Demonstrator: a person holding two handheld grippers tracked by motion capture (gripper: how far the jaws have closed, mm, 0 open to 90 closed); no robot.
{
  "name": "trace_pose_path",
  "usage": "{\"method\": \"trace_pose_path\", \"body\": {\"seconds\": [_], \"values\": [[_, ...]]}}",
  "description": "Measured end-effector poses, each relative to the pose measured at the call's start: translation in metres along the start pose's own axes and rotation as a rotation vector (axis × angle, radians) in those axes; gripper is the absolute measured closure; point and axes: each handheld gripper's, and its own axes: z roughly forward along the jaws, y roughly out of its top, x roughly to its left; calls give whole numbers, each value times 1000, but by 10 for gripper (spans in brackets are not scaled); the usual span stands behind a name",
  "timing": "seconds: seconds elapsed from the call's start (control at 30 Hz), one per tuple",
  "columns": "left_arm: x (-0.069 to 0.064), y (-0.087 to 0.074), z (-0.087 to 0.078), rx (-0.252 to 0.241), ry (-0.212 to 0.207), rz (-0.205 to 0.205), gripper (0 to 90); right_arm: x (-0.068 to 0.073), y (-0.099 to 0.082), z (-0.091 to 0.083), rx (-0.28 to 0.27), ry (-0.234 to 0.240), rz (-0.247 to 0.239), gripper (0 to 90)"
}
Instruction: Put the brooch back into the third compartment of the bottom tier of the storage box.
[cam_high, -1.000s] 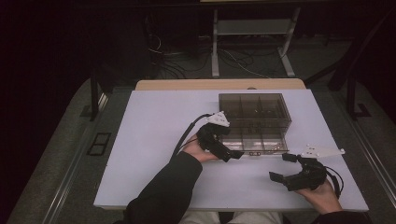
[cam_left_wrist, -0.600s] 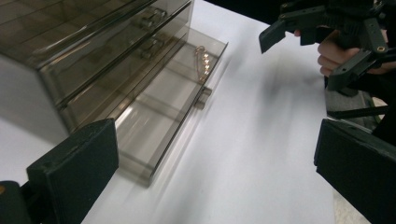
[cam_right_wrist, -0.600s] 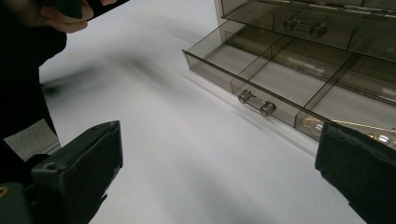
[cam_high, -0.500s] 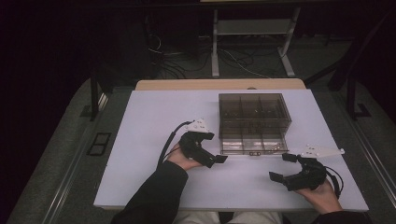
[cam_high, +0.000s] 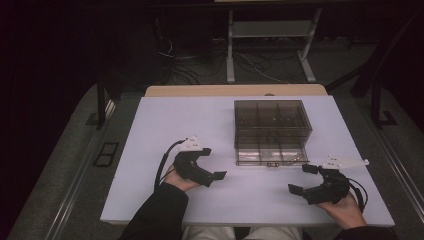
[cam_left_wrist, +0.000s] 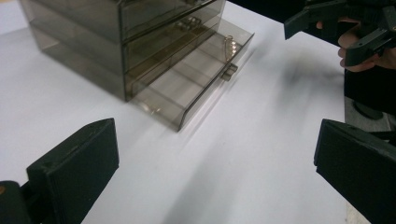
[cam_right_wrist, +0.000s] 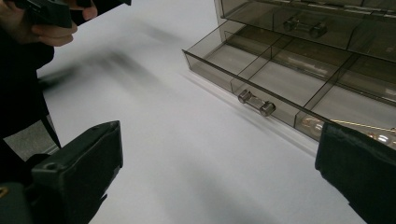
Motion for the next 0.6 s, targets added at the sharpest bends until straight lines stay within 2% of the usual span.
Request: {"method": "trace_pose_path", "body": {"seconds": [0.37,0.6], "values": [[-1,-24,-22,-37,46,-26,0,0,0,0,0,-1,3,4],[-2,-34,-30,-50,51,-38,0,1,0,0,-2,0,5,4]]}}
